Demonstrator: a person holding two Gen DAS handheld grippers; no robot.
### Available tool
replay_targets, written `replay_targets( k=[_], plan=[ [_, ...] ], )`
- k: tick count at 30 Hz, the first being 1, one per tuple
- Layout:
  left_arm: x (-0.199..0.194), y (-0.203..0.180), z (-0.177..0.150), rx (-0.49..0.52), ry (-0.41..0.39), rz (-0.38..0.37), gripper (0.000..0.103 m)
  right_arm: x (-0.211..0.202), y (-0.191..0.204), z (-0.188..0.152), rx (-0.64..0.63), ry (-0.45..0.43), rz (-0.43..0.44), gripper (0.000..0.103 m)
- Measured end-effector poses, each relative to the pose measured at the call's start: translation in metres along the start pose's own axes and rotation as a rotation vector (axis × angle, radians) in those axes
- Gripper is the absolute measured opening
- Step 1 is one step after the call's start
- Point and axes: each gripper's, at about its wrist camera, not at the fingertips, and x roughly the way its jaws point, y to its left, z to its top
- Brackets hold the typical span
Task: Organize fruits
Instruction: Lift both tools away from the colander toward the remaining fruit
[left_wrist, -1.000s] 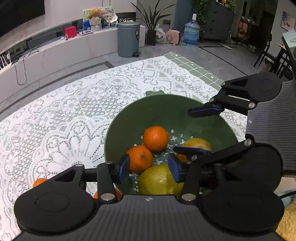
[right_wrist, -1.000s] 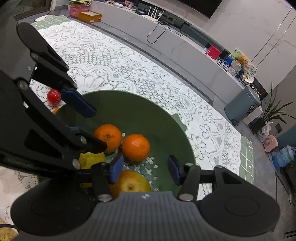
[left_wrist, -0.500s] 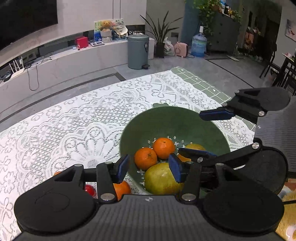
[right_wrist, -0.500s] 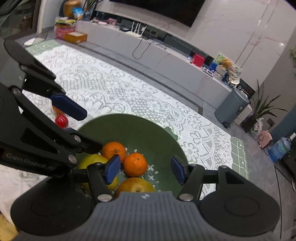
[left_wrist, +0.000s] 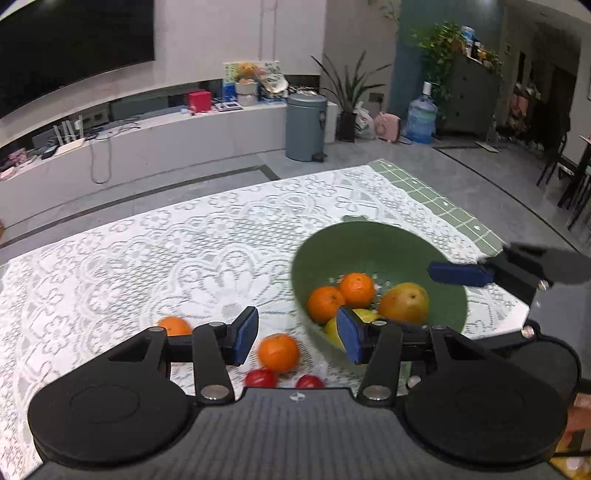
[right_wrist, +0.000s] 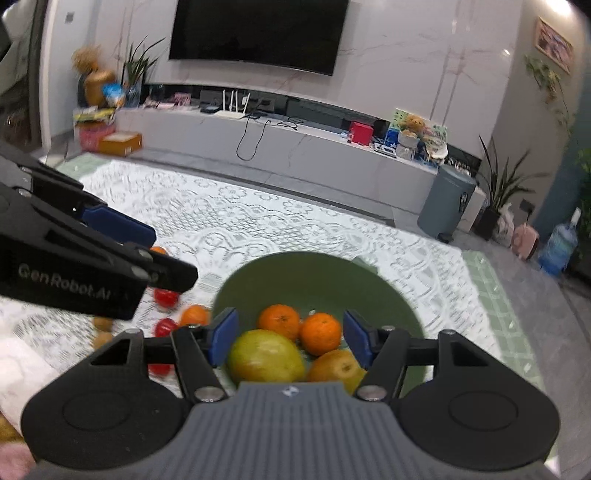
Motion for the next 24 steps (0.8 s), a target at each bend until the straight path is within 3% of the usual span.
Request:
replay_targets(
  k=[8,18,24],
  plan=[
    [-0.010,0.036,-0.023,-0.056,-0.008,0.039,0.058,-0.007,0.036,-0.012,0.105,-0.046,0.027,0.065],
    [-0.020,0.084,-0.055,-0.155,-0.021,0.047,0.059,0.002,0.088,-0.016,0.044,-0.073,0.057,0.064],
    [-0.021,0.104,-0.071,-0.206,-0.038,0.041,0.059,0.009,0.113,-0.022,-0.037,-0.096,0.057,0.056]
  ],
)
